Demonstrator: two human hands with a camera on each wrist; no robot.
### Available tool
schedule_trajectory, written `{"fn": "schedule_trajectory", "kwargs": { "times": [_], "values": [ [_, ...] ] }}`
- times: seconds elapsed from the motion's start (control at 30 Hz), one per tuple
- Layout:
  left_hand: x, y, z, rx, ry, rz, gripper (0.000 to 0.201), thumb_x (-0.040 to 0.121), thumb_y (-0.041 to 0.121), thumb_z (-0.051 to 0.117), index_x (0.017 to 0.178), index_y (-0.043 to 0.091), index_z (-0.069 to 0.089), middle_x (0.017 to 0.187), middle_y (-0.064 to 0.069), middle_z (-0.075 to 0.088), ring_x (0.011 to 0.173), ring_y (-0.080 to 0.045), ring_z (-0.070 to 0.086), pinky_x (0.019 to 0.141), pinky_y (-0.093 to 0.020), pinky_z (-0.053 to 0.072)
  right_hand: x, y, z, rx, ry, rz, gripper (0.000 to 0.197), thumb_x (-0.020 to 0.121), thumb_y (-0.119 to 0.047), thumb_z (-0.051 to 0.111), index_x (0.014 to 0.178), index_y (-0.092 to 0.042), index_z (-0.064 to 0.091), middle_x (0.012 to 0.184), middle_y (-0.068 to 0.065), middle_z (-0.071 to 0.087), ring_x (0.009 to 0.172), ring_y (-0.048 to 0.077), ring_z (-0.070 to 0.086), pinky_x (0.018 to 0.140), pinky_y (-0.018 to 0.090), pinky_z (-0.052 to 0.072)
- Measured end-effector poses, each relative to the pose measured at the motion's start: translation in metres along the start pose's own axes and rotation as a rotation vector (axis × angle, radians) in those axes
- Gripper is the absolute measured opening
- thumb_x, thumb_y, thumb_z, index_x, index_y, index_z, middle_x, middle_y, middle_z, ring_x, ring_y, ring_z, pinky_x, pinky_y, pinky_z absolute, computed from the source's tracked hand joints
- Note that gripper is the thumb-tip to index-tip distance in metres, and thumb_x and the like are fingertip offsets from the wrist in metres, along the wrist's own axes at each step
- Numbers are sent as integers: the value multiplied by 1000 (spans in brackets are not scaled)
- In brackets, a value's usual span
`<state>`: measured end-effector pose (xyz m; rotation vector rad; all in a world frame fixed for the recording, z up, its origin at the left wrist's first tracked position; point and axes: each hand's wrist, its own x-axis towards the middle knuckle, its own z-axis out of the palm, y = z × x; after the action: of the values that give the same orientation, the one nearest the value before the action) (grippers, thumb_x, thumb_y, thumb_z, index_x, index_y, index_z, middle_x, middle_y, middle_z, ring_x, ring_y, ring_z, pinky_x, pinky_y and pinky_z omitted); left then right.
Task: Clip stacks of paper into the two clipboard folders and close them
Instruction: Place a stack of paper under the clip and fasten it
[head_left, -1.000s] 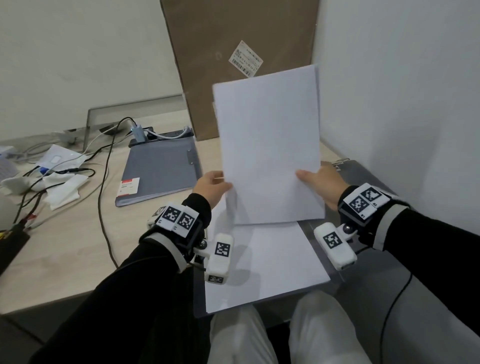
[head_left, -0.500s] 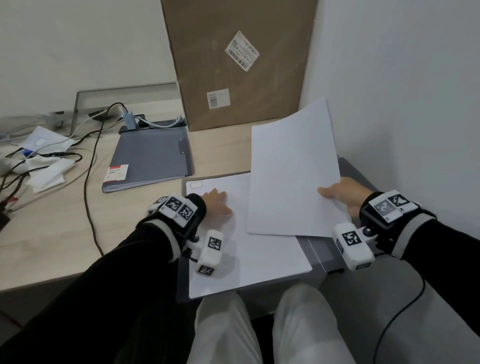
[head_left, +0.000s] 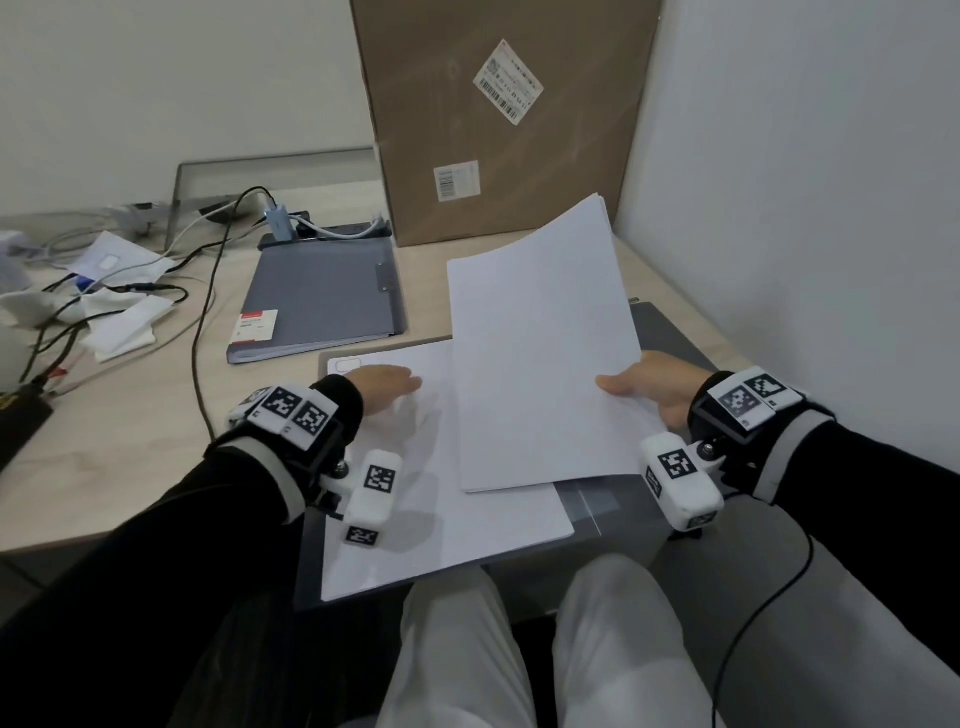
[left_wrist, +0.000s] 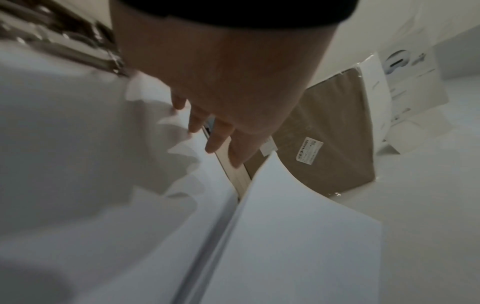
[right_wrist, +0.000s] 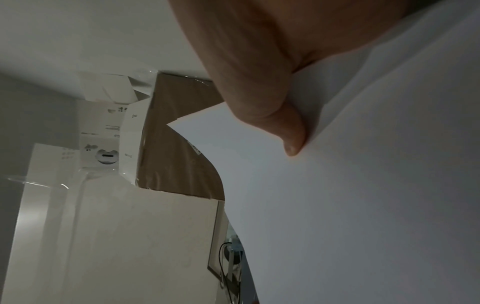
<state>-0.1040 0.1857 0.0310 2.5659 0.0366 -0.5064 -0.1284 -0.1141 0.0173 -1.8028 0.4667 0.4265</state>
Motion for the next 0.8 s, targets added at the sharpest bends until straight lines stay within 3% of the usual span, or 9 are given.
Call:
{"fn": "schedule_trajectory", "kwargs": {
  "times": [0.1,0.2,0.27,0.37,0.47,0.5,0.57,0.7,0.8],
  "values": [
    [5,16,6,-407,109,47,39,95,31,48,128,13,55,124,-6,58,117,-21,52,95,-31,41,-1,-1,-2,29,-46,-10,34,94,-7,54,128,-1,55,122,16,63,107,34,60,91,43,49],
    [4,40,16,-805,-57,3,18,96,27,47,98,13,58,87,-2,56,77,-18,55,69,-26,45,-5,1,-7,74,-126,-21,31,96,-6,50,126,-4,55,119,15,64,100,33,61,88,43,49],
    [4,54,24,-954,-134,-26,15,97,20,47,88,11,54,79,-4,56,67,-18,55,59,-27,46,-7,4,-13,87,-163,-24,31,96,-5,48,126,-5,55,119,14,63,101,32,61,90,43,48],
    [8,72,36,-1024,-98,-25,12,96,8,44,89,7,54,85,-10,59,78,-26,58,71,-34,51,-10,13,-25,89,-191,-17,29,95,-4,48,124,-4,56,120,16,63,104,34,60,93,45,47],
    [13,90,49,-886,4,-162,29,96,9,41,122,3,51,126,-18,55,118,-31,53,105,-37,41,-13,23,-40,108,-203,-20,23,95,-4,48,116,-5,59,113,13,67,95,27,66,85,40,55],
    [9,96,53,-752,62,-211,36,98,10,37,132,2,44,136,-18,49,128,-31,46,109,-32,35,-14,25,-45,126,-192,-24,21,96,-6,48,114,-5,59,111,12,68,93,25,67,82,38,57],
    [-11,101,59,-245,178,-10,40,99,9,31,138,1,36,141,-17,44,133,-30,39,106,-27,30,-15,29,-58,167,-142,-31,22,97,-11,47,114,-4,59,110,12,69,92,24,68,79,37,57],
    [-15,109,72,-329,76,-32,33,98,6,33,129,-1,44,134,-19,48,125,-30,46,101,-27,34,-12,44,-77,115,-30,-10,25,97,-5,43,119,2,55,110,16,64,89,27,63,85,39,51],
    [-7,109,86,-579,-9,-66,21,95,5,39,76,3,49,86,-15,51,79,-26,50,75,-29,37,-15,55,-80,45,11,19,16,97,-1,44,107,0,55,100,13,64,81,24,62,74,32,53]
  ]
}}
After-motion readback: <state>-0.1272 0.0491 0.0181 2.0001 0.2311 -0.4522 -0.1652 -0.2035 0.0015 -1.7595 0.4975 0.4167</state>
